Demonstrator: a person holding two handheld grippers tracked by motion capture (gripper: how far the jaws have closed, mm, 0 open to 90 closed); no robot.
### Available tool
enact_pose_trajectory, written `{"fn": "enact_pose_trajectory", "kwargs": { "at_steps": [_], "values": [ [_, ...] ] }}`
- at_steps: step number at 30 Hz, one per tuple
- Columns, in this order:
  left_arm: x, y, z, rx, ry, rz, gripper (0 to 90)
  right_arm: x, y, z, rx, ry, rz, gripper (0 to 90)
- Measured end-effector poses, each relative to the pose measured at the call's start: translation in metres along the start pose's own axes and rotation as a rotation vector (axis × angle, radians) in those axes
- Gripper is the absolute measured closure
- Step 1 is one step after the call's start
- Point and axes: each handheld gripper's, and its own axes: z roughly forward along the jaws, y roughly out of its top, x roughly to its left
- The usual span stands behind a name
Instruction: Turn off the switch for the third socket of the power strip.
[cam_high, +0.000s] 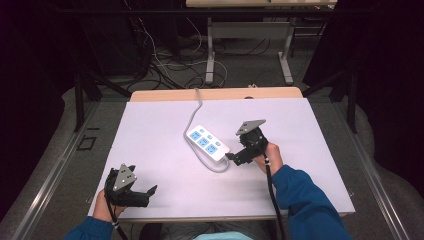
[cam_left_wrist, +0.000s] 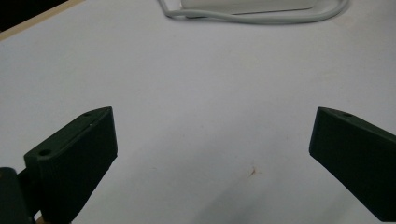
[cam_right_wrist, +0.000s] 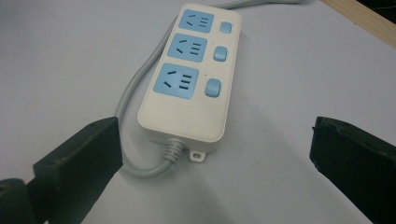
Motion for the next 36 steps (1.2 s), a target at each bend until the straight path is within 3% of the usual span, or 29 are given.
{"fn": "enact_pose_trajectory", "kwargs": {
  "at_steps": [15,18,21,29,30,31,36],
  "values": [
    [0.0,0.0,0.001,-0.001,-0.001,0.001,1.0,-0.009,0.016,0.019,0.023,0.011,0.02,1.4],
    [0.0,0.0,0.002,-0.003,0.005,0.002,1.0,-0.01,0.017,0.025,-0.014,0.013,0.019,1.3],
    [0.001,0.001,0.002,0.004,0.002,0.01,1.0,-0.012,0.021,0.025,0.027,0.016,0.011,1.3],
    [0.0,0.0,0.002,0.005,0.0,0.005,1.0,-0.016,0.029,0.034,0.016,0.003,0.024,1.7],
    [0.0,0.0,0.002,0.007,-0.002,0.005,1.0,-0.017,0.028,0.037,-0.007,0.007,0.016,1.7],
    [0.0,0.0,0.002,0.006,-0.001,0.005,0.9,-0.017,0.03,0.037,0.021,0.007,0.019,1.7],
    [0.0,0.0,0.002,0.009,-0.005,0.009,0.9,-0.018,0.037,0.043,0.03,0.019,0.026,1.6]
  ]
}}
